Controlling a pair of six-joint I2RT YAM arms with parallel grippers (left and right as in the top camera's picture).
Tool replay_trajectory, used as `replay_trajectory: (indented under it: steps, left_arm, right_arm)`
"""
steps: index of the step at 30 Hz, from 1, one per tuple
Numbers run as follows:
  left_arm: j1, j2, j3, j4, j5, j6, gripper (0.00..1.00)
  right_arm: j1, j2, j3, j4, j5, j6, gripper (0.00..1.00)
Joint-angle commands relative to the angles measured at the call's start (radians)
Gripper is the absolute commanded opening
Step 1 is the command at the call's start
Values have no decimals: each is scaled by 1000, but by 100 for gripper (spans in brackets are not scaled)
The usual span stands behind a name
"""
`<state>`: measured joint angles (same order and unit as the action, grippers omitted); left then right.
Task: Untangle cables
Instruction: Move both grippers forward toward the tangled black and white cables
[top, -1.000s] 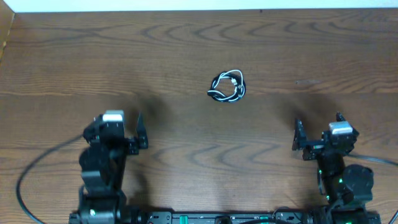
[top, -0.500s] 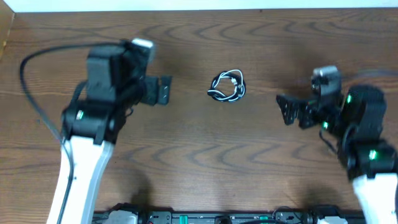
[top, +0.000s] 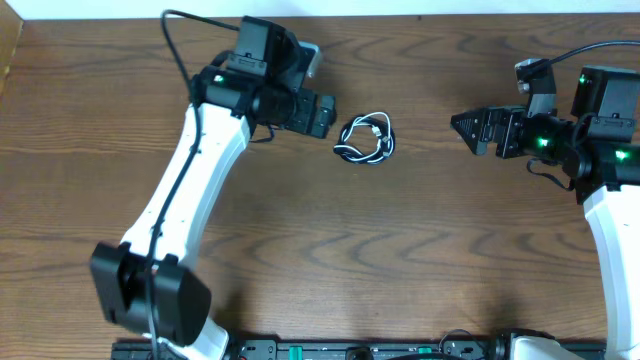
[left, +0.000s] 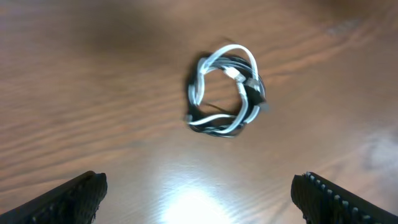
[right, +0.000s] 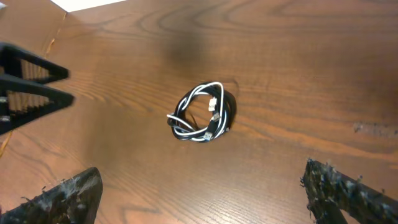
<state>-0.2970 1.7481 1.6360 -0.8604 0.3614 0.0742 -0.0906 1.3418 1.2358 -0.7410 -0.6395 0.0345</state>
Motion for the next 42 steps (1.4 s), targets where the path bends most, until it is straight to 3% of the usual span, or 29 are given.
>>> replay_trajectory:
  steps: [1, 2, 3, 4, 13, 16, 22, 28, 31, 35, 38, 42]
  left_arm:
    - [-6, 80, 17, 27, 208, -32, 100]
    - [-9, 105, 17, 41, 204, -35, 97]
    - [-10, 133, 17, 56, 203, -37, 77]
    - [-12, 155, 17, 67, 196, -58, 64]
    - [-81, 344, 17, 116, -157, -579, 58]
    - [-111, 380, 17, 125, -227, -669, 58]
    - [-137, 434, 16, 137, -227, -816, 58]
    - [-169, 468, 15, 138, -216, -865, 57]
    - [-183, 487, 12, 153, -217, -919, 43]
    - [-205, 515, 6, 166, -217, -929, 35]
    - [-213, 519, 6, 159, -216, -929, 8]
    - [-212, 515, 6, 156, -212, -901, 8]
  right_arm:
    - [2, 15, 18, -28, 11, 13, 98]
    - [6, 19, 17, -41, 24, 13, 97]
    - [10, 24, 17, -56, 47, 13, 95]
    - [10, 27, 17, -65, 61, 14, 92]
    - [28, 38, 14, -97, 92, 14, 92]
    - [37, 38, 11, -107, 92, 14, 92]
    - [39, 38, 11, -117, 106, 14, 94]
    - [41, 38, 11, -132, 114, 14, 94]
    - [41, 38, 11, -135, 114, 14, 94]
    - [41, 38, 11, -144, 114, 14, 94]
    - [41, 38, 11, -160, 115, 14, 94]
    - [42, 39, 11, -160, 114, 14, 94]
